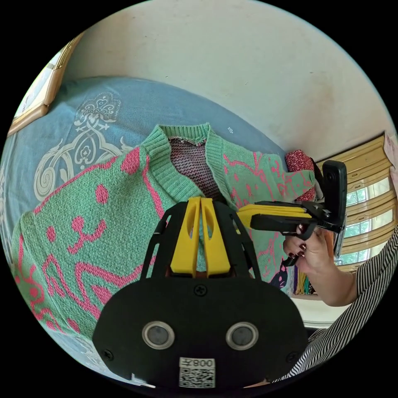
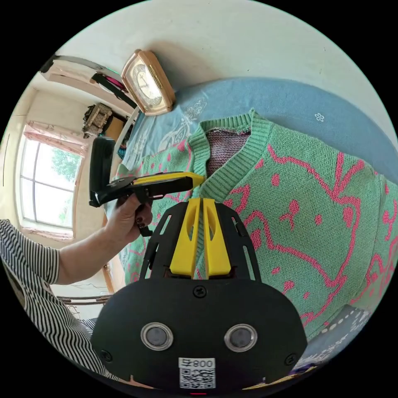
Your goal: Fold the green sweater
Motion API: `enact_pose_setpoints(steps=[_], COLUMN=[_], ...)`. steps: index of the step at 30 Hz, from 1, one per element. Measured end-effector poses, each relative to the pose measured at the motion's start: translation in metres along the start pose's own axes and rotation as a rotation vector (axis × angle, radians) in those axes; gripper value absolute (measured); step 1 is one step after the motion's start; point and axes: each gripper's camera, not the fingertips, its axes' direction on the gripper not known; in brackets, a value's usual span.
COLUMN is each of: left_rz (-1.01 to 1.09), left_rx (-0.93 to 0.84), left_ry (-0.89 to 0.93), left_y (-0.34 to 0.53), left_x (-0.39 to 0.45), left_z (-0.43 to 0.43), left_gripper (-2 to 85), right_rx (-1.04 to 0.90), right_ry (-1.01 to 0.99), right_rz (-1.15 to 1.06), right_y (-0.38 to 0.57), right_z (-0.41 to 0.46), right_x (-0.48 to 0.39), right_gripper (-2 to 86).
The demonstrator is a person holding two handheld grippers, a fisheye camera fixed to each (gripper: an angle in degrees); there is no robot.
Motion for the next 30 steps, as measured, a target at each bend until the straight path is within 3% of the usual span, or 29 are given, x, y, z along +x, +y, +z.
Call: enact_pose_setpoints(steps=[4,12,16,22,25,30], left_rz=[0.01,-0.045,-0.091,-0.024,0.012,0.008], left_rx=[0.012,0.056,0.104,0.06,-0.061,-0.036], left_ry=[0.019,0.002,0.086,0.2,0.071,0.078], left_y=[-0.011,-0.029,-0.024,-0.028,-0.033,-0.037], left_x=[0.006,0.007,0.001,0.017,0.029,0.038], left_z=[0.0,-0.009,-0.024,-0.012,0.01,0.014], left_gripper=[0.0,0.1,0.1,0.1,0.1,0.1], right_rx=[0.116,0.014,-0.001,-0.108,-0.104,-0.007], right_ry=[-0.136,-0.083,-0.088,0.045,0.077,0.17], right_rz=[0.019,-0.001,-0.028,-0.029,-0.05,-0.123], right_y=[0.011,-0.002,-0.003,-0.011,-0.009,0.01], right_z=[-0.036,-0.007,-0.005,0.017,0.014,-0.015], right_x=[0.007,0.004,0.001,0.002,-0.004,-0.023], right_gripper=[0.9,0.9,0.9,1.4,1.8,1.4])
